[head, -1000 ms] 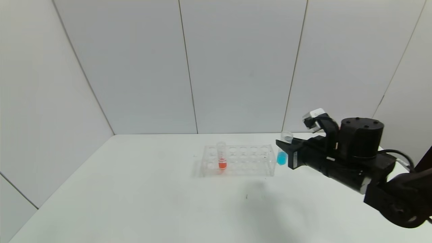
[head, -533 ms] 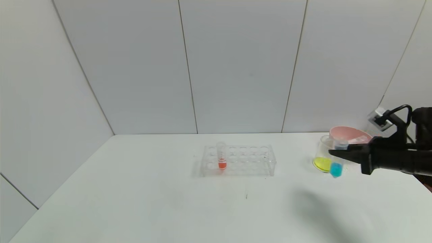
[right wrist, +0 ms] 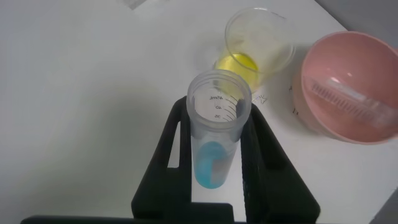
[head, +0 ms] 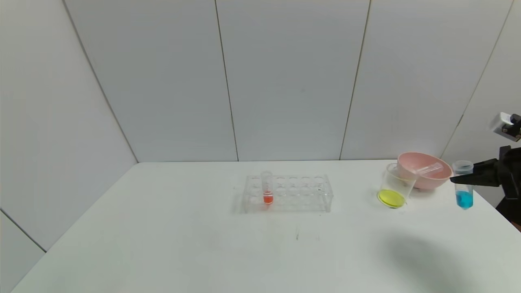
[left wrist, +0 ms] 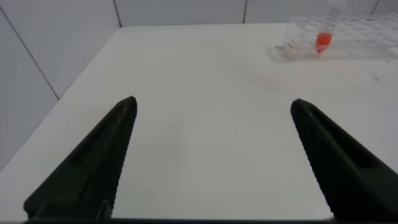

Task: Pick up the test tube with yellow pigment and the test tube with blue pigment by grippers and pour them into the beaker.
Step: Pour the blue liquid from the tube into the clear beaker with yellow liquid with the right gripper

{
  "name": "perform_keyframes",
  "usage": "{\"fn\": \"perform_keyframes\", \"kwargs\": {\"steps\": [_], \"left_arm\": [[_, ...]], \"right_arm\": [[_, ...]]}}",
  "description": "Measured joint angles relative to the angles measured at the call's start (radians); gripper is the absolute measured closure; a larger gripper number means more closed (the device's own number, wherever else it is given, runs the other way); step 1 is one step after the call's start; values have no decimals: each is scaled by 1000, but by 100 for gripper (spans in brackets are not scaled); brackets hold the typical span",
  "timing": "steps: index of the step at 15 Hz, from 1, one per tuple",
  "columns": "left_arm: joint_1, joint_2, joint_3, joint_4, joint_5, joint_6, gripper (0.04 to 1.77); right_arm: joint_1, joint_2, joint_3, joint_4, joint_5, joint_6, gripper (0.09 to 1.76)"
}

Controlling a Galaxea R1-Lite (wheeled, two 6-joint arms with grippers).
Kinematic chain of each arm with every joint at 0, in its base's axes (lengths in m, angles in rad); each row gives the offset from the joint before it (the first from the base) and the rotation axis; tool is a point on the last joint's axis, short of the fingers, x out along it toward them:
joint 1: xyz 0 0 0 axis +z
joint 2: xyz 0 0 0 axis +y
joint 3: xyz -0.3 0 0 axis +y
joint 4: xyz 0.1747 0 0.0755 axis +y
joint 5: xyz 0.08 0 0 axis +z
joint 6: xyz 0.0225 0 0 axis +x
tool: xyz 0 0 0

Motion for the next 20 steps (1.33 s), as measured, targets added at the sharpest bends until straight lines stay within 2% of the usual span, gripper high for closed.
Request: {"fn": "perform_keyframes", "kwargs": {"steps": [3, 6, 8, 13, 20], "left_arm": [[0, 0, 0, 0, 0, 0, 5], [0, 0, 0, 0, 0, 0, 5], [0, 0, 0, 0, 0, 0, 5], [0, 0, 0, 0, 0, 0, 5], [0, 0, 0, 0, 0, 0, 5]], "right_arm": [[-16, 87, -234, 181, -50, -55, 133], [-17, 184, -440, 314, -187, -130, 133], [-5, 245, -527, 371, -286, -171, 133], [51, 316, -563, 324, -384, -177, 133], [147, 331, -565, 238, -533, -174, 133]]}}
